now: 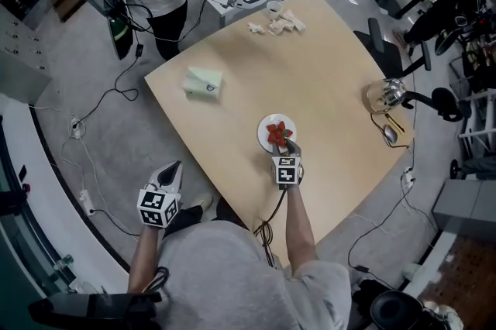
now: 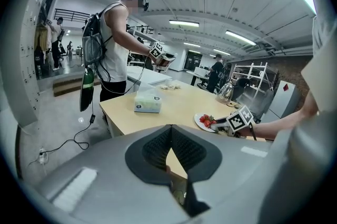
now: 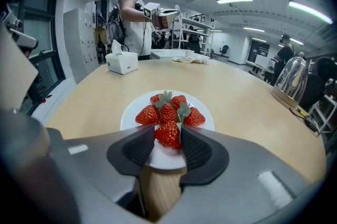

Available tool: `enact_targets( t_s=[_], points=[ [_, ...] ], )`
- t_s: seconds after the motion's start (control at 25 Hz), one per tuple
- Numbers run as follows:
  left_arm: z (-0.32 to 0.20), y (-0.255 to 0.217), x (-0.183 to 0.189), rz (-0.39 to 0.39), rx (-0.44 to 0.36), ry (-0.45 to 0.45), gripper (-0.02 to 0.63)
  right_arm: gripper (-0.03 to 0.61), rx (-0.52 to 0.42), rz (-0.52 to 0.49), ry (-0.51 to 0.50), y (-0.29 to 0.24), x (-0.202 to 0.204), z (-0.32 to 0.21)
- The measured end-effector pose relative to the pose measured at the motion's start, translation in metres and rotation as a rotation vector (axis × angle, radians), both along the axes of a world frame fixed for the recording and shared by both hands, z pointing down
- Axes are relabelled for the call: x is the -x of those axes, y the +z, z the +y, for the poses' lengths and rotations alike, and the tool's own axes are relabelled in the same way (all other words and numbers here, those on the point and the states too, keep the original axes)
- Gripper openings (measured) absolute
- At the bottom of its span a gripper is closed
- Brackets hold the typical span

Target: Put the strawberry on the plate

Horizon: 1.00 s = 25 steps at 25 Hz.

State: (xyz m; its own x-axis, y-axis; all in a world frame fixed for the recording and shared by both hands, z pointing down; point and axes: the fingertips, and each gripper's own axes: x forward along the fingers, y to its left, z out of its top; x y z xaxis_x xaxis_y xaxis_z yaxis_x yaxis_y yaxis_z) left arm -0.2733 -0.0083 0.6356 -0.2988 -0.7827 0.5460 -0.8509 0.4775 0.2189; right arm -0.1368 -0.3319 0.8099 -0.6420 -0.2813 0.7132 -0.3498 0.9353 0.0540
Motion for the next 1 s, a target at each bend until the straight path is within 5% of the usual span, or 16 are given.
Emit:
enact_targets(
  t_s=[1.0],
  points=[
    [-0.014,-0.012,-0.008,-0.009,-0.053,0.12,0.02,0.216,-0.019,-0.129,0.11,-0.06,-0.016,0.003]
  ],
)
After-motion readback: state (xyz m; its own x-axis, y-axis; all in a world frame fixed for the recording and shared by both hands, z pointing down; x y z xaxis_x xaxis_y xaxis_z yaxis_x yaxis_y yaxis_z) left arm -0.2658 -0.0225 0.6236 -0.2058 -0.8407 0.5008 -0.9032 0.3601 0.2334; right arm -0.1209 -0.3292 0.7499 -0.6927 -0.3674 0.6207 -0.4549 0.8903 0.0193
